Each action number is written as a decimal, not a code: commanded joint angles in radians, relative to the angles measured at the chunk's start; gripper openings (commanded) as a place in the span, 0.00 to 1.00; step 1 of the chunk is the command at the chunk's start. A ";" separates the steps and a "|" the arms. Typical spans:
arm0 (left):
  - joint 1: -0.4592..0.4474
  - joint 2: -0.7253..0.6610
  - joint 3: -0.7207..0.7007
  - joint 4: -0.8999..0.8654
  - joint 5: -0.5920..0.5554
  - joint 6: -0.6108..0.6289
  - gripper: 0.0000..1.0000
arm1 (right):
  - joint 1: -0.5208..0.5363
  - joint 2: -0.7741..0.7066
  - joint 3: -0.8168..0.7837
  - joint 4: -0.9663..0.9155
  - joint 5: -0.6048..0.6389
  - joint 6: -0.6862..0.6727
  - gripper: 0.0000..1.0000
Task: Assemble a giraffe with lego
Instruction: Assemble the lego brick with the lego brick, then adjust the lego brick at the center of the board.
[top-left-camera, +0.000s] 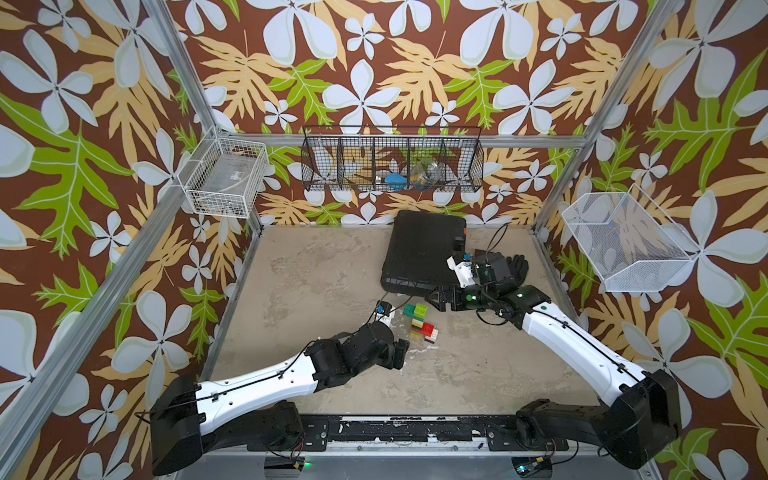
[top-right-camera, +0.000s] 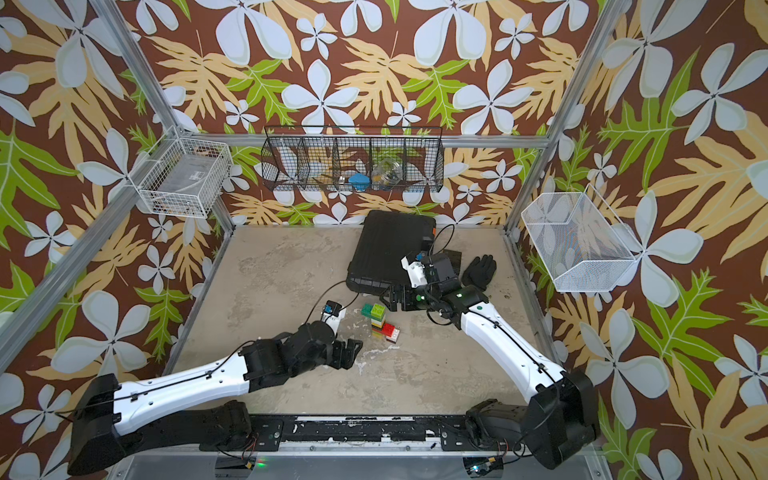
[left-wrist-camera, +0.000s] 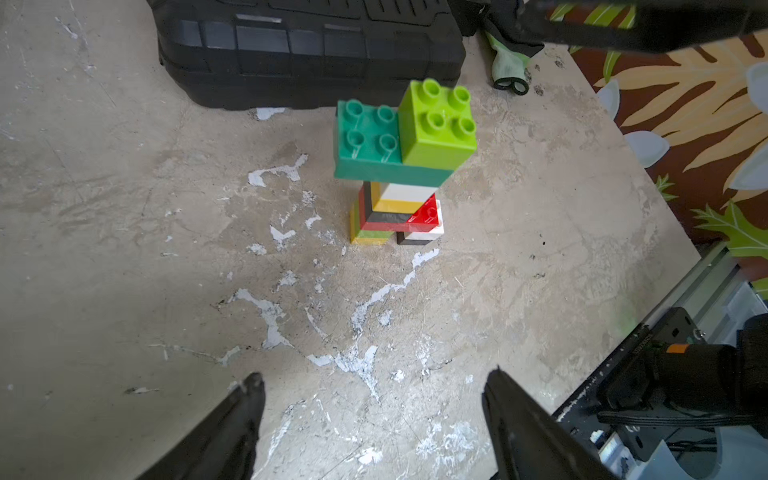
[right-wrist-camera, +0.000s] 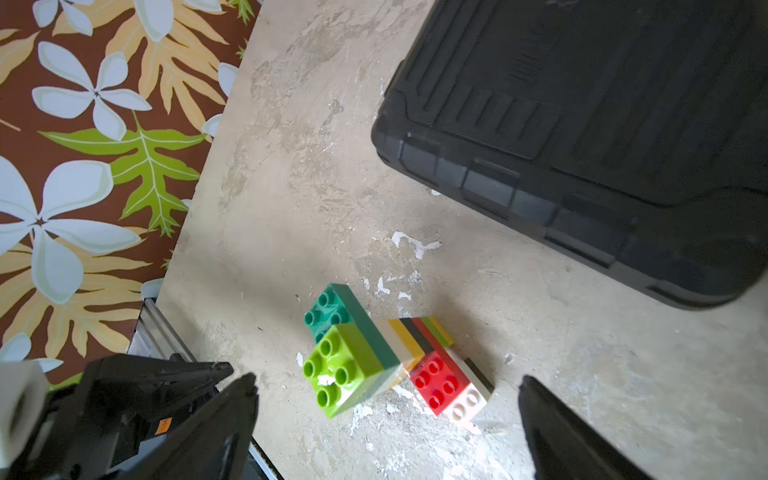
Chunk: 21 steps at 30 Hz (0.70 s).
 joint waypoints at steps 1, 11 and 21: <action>-0.045 0.003 -0.078 0.274 -0.140 -0.041 0.86 | -0.033 -0.023 -0.001 -0.093 0.004 -0.023 1.00; -0.050 0.146 -0.231 0.718 -0.180 0.063 0.85 | -0.055 -0.060 -0.045 -0.171 -0.020 -0.030 1.00; -0.050 0.333 -0.202 0.925 -0.219 0.148 0.84 | -0.072 -0.059 -0.039 -0.206 -0.035 -0.047 1.00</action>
